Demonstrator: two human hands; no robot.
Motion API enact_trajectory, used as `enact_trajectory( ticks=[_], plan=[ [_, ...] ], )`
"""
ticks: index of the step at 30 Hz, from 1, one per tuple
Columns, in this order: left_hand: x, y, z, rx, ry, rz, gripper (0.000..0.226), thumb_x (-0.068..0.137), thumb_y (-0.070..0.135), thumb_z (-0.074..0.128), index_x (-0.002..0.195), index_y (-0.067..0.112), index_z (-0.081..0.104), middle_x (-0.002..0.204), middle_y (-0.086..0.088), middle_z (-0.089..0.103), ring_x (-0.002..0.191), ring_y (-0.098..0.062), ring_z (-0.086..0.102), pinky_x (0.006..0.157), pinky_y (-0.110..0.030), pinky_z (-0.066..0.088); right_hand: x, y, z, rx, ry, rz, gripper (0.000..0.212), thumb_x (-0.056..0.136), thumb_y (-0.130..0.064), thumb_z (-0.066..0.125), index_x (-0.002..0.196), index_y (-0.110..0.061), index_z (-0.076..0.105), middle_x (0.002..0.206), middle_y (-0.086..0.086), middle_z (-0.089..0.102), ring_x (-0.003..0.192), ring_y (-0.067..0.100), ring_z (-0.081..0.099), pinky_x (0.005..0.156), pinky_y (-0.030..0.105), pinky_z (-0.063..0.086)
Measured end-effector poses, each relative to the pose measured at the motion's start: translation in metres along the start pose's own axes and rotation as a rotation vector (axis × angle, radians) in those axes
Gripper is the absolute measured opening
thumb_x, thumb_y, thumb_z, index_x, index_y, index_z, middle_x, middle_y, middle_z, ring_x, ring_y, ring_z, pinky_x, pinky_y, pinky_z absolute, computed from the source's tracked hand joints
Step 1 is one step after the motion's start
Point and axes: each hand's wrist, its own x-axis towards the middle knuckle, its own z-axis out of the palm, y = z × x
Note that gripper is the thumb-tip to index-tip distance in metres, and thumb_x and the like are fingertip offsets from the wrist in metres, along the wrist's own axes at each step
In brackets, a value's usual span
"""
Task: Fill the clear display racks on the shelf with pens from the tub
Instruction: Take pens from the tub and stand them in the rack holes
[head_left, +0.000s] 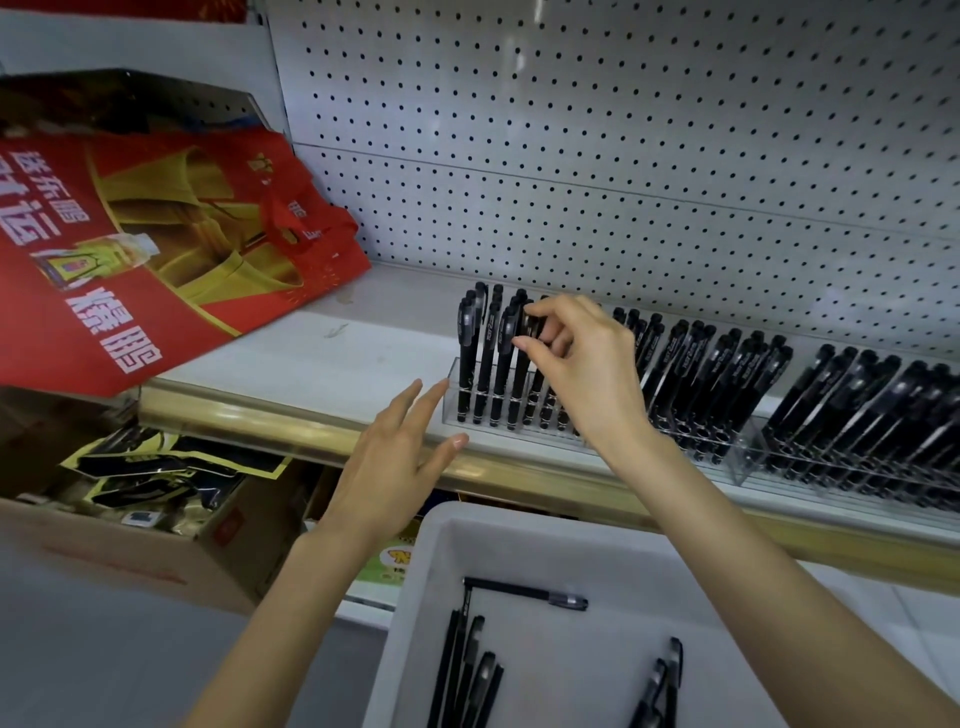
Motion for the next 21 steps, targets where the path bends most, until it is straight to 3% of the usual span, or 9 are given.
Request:
enact_trajectory(
  ticks=[7,13,17,21],
  plan=[
    [-0.004,0.005,-0.010,0.044,-0.003,0.025,0.062,0.094,0.053,0.041,0.149,0.036,0.019,0.159,0.005,0.013,0.143,-0.018,0.022,0.114,-0.040,0.028,0.000,-0.001,-0.004,0.002,-0.049,0.021,0.031,0.084,-0.016,0.072,0.112,-0.013,0.061,0.080,-0.001,0.057,0.066,0.013,0.055,0.077,0.031,0.053],
    [-0.022,0.021,-0.016,0.121,-0.032,0.078,0.062,0.095,0.050,0.040,0.150,0.031,0.021,0.159,0.003,0.014,0.144,-0.017,0.018,0.116,-0.039,0.023,-0.016,-0.004,-0.031,-0.017,-0.057,0.000,0.035,0.085,-0.017,0.070,0.118,-0.014,0.059,0.083,-0.007,0.052,0.062,0.006,0.050,0.074,0.018,0.047],
    [-0.053,0.040,-0.008,0.164,-0.038,0.165,0.062,0.094,0.051,0.039,0.149,0.028,0.024,0.158,0.001,0.017,0.143,-0.017,0.021,0.116,-0.037,0.021,-0.070,0.008,-0.063,-0.054,-0.118,0.012,0.030,0.085,-0.018,0.070,0.113,-0.014,0.061,0.086,-0.007,0.052,0.062,0.000,0.049,0.067,0.007,0.039],
    [-0.097,0.057,0.020,0.194,-0.129,0.224,0.065,0.092,0.055,0.034,0.150,0.028,0.021,0.159,0.001,0.015,0.143,-0.017,0.019,0.116,-0.036,0.019,-0.158,0.030,-0.093,-0.140,-0.293,0.134,0.022,0.084,-0.024,0.071,0.104,-0.018,0.064,0.089,-0.012,0.050,0.066,-0.003,0.052,0.065,0.016,0.043]
  ],
)
